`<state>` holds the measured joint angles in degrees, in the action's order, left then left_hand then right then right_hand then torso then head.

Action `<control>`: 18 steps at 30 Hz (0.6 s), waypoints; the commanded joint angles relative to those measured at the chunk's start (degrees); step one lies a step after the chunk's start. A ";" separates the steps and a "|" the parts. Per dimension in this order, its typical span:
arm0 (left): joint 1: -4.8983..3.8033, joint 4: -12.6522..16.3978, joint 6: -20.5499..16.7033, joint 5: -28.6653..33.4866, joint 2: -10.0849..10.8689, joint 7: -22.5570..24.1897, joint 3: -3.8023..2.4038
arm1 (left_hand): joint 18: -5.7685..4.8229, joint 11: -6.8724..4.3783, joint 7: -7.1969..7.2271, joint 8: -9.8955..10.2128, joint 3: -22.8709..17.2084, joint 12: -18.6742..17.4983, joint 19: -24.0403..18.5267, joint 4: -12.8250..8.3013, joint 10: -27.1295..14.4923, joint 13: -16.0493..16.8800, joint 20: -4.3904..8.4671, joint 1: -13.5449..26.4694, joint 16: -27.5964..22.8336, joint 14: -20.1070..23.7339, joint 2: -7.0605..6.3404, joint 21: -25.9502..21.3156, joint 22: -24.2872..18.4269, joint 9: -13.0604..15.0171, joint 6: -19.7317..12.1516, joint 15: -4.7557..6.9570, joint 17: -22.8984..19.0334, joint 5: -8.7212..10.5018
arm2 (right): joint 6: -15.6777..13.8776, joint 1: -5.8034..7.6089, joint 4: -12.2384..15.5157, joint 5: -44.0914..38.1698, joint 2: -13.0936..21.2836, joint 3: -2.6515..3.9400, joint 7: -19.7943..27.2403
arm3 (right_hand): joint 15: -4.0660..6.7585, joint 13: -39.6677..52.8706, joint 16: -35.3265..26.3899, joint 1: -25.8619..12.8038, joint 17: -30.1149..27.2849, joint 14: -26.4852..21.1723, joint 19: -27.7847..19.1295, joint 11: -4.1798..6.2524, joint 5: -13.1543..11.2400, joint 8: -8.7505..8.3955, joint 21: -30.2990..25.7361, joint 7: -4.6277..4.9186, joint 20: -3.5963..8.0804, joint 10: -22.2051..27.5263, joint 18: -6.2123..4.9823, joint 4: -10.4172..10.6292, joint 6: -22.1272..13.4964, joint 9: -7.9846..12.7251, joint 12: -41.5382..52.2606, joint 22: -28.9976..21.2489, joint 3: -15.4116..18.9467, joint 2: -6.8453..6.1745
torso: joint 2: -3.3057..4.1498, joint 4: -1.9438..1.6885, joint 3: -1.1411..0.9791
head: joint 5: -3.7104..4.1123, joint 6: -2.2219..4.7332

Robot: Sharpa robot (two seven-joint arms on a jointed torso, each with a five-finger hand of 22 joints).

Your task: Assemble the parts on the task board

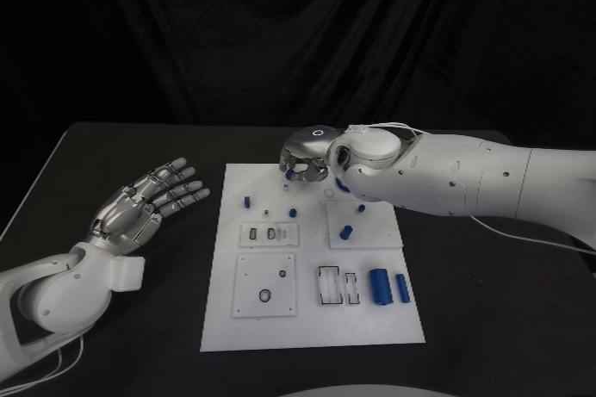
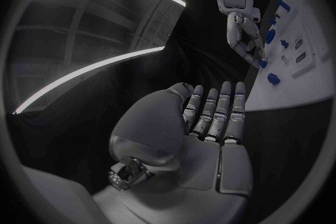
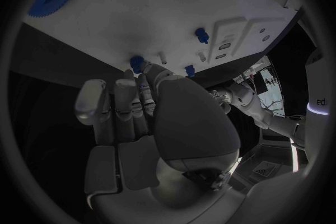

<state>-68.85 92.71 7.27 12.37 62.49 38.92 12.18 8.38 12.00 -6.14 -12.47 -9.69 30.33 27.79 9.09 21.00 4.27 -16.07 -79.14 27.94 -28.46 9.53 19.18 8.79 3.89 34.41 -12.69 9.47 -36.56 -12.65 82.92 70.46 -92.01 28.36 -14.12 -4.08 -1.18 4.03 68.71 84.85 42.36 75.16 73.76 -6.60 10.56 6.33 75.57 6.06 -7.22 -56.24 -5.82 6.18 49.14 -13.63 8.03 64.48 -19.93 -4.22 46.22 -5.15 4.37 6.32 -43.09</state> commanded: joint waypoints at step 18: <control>-0.10 0.03 0.75 0.54 0.50 2.91 -0.03 | -1.07 0.23 -0.58 -0.13 -0.51 0.22 -0.18 -0.07 0.03 -0.10 -0.13 -0.33 0.40 -0.14 0.08 0.38 0.07 0.02 -0.04 -0.43 -0.03 -0.16 | -4.73 2.17 3.83 -0.16 4.91 0.19 -1.40 | 0.17 1.67 -3.86 -0.94 -6.17 -4.96 -4.44 -0.67 -1.34 -1.55 -4.81 -0.55 0.05 9.60 -1.27 -0.71 -6.95 2.62 2.40 -4.46 3.43 0.50 | 0.00 -0.04 -0.06 | 0.33 0.54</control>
<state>-68.85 92.54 7.33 12.55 62.98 38.92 12.18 8.38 12.00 -6.35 -12.47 -9.84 30.33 27.79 8.93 21.00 4.23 -16.07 -79.14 28.16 -28.46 9.53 19.18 8.78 3.89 34.20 -12.70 9.47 -36.56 -14.70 84.87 73.82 -91.99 32.97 -13.98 -4.38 -0.88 5.62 65.01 83.71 36.31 70.57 69.62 -7.29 8.91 4.61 70.93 5.45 -7.28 -46.19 -6.75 5.43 41.92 -10.95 10.17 60.07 -16.82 -4.32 46.22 -5.19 4.31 6.67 -42.59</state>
